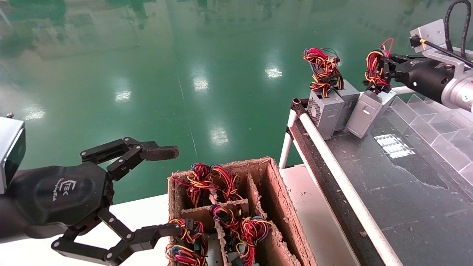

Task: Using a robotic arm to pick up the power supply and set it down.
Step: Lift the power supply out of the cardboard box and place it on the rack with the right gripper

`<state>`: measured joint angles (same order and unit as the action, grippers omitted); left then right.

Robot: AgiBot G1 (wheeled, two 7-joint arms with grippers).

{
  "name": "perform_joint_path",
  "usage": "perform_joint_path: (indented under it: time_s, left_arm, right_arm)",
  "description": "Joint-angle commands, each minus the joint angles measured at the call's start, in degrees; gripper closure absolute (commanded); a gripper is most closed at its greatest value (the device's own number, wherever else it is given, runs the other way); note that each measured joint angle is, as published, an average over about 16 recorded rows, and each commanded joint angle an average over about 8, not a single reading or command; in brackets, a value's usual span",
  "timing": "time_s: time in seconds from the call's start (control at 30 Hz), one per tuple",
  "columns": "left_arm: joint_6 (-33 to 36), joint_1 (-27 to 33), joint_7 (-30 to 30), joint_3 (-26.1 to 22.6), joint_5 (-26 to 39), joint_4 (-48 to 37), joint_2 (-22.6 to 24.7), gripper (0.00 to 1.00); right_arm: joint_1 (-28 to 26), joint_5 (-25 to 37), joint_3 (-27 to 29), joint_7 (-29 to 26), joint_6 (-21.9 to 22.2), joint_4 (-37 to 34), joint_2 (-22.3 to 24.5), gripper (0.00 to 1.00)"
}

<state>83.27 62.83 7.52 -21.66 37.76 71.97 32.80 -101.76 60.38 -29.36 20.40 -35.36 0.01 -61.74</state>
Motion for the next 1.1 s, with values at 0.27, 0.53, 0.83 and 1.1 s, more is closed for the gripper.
perform_joint_path:
  time_s: [0.27,0.53,0.83,1.1]
  left_arm:
    - [0.0,0.0,0.0,0.0,0.0,0.0,0.0,0.0]
    - [0.0,0.0,0.0,0.0,0.0,0.0,0.0,0.0]
    - [0.0,0.0,0.0,0.0,0.0,0.0,0.0,0.0]
    - [0.0,0.0,0.0,0.0,0.0,0.0,0.0,0.0]
  right_arm:
    - [-0.2,0.3,-0.2,0.9,2.6,0.2,-1.4,1.0]
    - [-0.2,0.0,0.0,0.7,3.9,0.0,-2.5,1.0]
    - [-0.6,-0.1,0.1,0.3,4.1,0.1,-4.4,1.0]
    - [-1.0,0.1,-0.1,0.3,4.5,0.1,-5.7,1.0]
